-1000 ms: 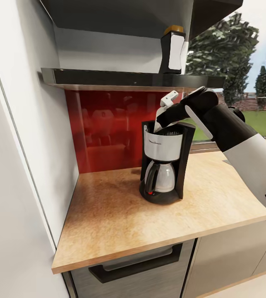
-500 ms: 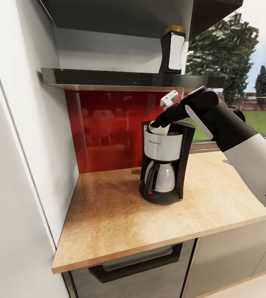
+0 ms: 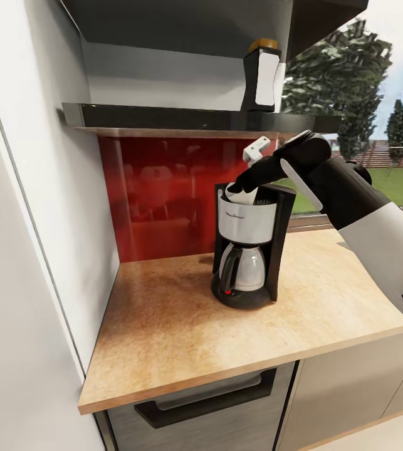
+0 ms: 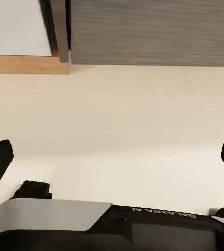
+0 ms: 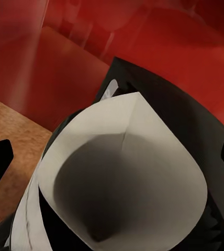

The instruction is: Set up a coffee station on the kitchen countertop: keep the coffee maker on the countertop, move the bottle of coffee from the kitchen shelf to the counter next to the coffee maker, place a paper coffee filter on top of the coffee maker, put the saucer next to the coffee maker with the coffee cup on the saucer, and place the electric kettle next to the coffee maker.

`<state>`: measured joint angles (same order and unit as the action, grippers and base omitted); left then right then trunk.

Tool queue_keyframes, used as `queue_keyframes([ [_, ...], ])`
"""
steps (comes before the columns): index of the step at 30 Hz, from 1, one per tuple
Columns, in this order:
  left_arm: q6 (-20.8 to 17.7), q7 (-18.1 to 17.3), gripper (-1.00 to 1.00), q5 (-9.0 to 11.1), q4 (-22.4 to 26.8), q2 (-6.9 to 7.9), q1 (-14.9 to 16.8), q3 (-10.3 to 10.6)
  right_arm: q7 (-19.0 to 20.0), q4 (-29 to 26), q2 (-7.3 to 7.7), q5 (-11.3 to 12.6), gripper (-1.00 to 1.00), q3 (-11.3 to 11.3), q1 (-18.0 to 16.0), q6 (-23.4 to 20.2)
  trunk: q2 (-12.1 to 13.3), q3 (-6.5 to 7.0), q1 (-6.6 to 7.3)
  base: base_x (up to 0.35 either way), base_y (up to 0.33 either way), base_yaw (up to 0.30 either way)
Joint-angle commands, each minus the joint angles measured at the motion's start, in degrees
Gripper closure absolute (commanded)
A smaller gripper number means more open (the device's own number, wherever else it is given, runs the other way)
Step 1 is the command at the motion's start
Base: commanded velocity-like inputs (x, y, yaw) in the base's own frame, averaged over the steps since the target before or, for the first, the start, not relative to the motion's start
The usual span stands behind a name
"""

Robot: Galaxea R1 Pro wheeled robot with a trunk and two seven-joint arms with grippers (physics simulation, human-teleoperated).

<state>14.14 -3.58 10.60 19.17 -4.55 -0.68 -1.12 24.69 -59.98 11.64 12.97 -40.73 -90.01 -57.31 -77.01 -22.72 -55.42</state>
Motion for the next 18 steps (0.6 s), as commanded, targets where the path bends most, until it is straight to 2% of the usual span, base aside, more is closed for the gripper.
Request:
queue_keyframes([
  [1,0.01,-0.37,-1.00,0.56,0.07,-0.02,-0.02,-0.11,0.01,-0.05,0.05,0.13,-1.00,-0.14,-0.08,-0.17,-0.03,-0.06,0.00,0.000,0.000,0.000],
  [18,0.01,-0.37,-1.00,0.56,0.07,-0.02,-0.02,-0.11,0.03,-0.22,0.11,0.18,-1.00,-0.02,-0.08,-0.17,6.78,3.00,3.73,0.000,0.000,0.000],
])
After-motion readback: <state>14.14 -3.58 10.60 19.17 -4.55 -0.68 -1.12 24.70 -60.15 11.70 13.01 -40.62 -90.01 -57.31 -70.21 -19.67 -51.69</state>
